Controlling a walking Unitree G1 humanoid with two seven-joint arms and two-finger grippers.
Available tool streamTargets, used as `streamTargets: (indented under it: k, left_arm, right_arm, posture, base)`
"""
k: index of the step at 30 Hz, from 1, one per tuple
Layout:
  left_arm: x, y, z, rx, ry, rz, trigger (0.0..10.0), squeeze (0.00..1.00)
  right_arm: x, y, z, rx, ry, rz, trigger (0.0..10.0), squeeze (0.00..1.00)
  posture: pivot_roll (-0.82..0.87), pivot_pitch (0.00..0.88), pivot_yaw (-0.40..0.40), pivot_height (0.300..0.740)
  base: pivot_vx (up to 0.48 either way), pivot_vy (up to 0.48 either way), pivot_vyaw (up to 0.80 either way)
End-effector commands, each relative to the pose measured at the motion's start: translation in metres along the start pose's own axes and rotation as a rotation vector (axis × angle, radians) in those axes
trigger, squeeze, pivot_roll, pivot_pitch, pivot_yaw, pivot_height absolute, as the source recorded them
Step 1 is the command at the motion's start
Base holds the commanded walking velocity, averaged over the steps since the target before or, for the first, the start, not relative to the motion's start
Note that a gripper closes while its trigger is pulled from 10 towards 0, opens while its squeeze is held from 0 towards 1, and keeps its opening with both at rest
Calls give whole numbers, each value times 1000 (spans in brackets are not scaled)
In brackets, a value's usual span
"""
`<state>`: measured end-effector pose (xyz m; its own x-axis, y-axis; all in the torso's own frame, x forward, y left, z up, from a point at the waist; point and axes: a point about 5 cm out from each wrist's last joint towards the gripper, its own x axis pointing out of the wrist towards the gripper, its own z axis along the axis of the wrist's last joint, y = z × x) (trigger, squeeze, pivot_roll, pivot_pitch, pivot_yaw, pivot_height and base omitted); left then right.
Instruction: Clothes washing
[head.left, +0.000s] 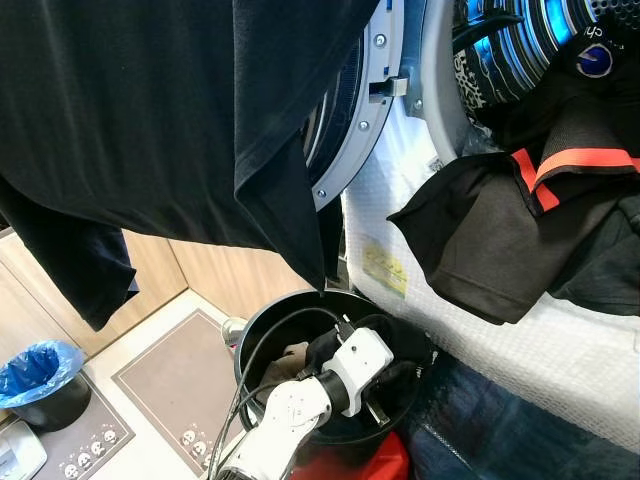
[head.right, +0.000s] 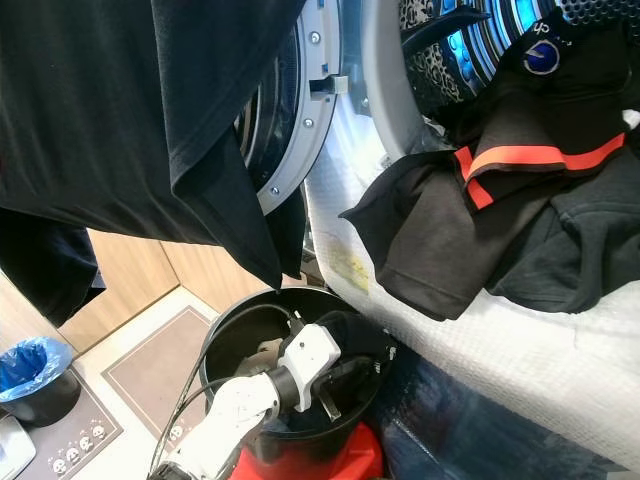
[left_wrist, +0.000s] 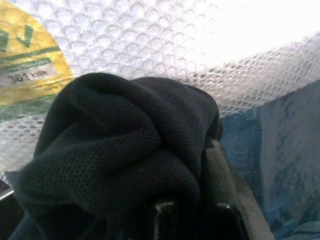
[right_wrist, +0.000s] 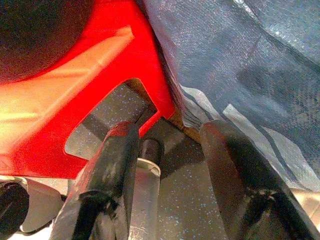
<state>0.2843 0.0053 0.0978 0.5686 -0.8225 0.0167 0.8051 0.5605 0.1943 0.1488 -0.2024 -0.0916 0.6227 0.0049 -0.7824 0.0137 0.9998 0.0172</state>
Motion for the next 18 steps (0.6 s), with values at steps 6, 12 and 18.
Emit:
streamTargets:
  k: [6,12,18]
  left_arm:
    - [1,0,4,-17,-4,2,10000,0]
    - [0,1,4,-20,2,3,10000,0]
    - [1,0,5,-24,1,2,10000,0]
  right_arm:
    - [0,3,-3,2,10,10,10000,0]
    - [0,3,-3,4,8,11,10000,0]
    - [0,3,-3,6,9,12,10000,0]
  posture:
    - [-20,0,49,740]
    - [-20,0,50,740]
    - [-21,0,49,740]
  base:
    - [-174,0,0]
    - [-276,0,0]
    - [-209,0,0]
